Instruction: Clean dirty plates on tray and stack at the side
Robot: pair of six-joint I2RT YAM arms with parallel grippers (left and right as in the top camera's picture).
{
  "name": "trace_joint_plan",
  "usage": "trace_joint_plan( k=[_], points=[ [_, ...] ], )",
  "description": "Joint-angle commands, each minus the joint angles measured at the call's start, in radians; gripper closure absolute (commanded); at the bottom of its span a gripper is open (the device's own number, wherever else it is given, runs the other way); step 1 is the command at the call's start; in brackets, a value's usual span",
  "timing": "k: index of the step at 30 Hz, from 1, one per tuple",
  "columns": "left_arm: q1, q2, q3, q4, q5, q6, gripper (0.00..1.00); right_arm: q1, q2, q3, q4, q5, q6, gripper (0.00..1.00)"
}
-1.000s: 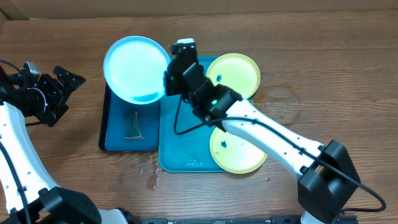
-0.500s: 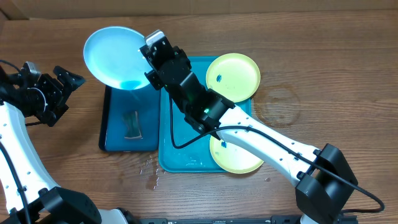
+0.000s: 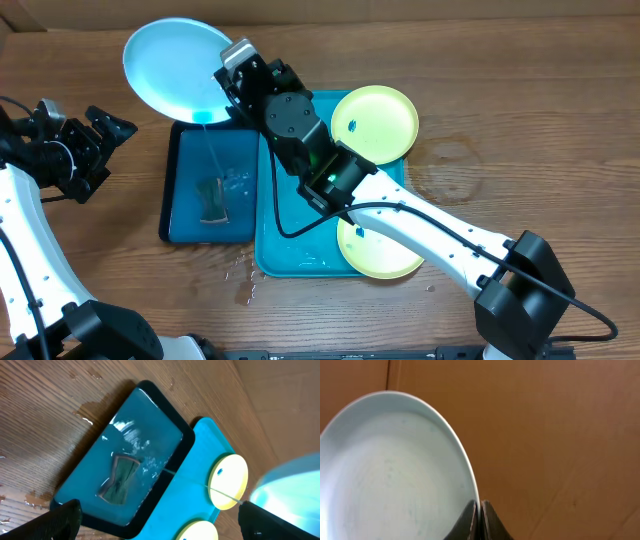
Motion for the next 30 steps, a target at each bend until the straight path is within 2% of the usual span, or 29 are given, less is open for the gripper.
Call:
trace_joint_plan(
  k=[1,25,30],
  points=[
    [-0.002,-0.006,0.016,0.001,0.016,0.031,0.00,0.004,-0.003,0.026,0.048,0.040,-0.011,0.96],
    [-0.002,-0.006,0.016,0.001,0.016,0.031,0.00,0.004,-0.003,0.026,0.049,0.041,-0.026,0.96],
    [-0.002,-0.006,0.016,0.000,0.016,0.030,0.00,0.002,-0.003,0.026,-0.019,0.041,0.077,0.96]
  ],
)
